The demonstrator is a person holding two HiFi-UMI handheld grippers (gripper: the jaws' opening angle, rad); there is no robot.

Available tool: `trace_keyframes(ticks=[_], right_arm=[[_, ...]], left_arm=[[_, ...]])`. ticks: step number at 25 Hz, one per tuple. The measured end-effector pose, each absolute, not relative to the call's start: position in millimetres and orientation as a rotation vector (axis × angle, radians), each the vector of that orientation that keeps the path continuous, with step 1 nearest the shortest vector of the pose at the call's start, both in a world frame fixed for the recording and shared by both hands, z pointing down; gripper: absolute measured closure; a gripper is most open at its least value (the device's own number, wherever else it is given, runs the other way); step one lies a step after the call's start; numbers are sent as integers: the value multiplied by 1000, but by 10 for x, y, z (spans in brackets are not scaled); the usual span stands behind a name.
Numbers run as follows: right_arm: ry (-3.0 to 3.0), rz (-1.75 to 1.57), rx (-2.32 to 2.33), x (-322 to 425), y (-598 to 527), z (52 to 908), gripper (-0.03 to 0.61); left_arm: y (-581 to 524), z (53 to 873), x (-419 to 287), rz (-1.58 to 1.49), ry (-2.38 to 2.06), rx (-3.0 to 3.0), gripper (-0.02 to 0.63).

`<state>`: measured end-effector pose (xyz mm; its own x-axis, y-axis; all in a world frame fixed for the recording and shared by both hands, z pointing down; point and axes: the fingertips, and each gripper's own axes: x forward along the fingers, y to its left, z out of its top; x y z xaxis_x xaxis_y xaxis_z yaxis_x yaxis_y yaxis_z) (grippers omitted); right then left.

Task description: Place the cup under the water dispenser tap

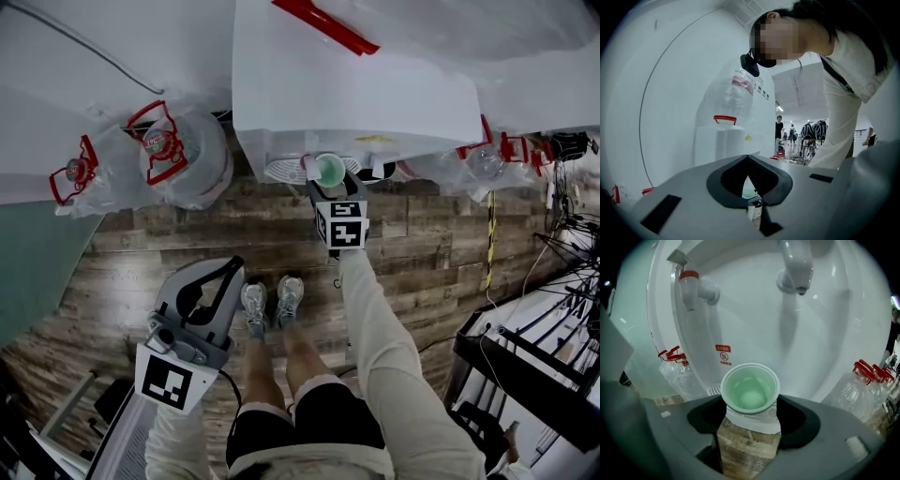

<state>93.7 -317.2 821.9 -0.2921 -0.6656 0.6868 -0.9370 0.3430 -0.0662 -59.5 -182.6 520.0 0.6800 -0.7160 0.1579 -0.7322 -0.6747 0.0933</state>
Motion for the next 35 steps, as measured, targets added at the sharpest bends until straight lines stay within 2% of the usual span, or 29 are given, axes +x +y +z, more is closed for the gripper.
trace_keyframes(ticks=[11,12,14,16,18,35], right_arm=[[-2125,669,1417,1010,-2793,7775,252],[-2134,656,1419,1015,-2755,7692,271],[-2141,623,1441,1043,-2679,7514,357],[-2138,590,1476,1091,-2601,7336,476],[-2137,561,1508,1138,-2534,7157,563],[-2265,449,1642,1285,-2021,5715,569]], left_arm=[[-1748,4940,-497,148,-1144,2801,609],[-1742,4898,-489,146,-1139,2808,609],[-1729,4801,-467,141,-1128,2822,609],[-1710,4702,-441,138,-1118,2837,609],[-1693,4603,-412,134,-1107,2852,609],[-1507,3899,-267,71,-1071,2886,609]])
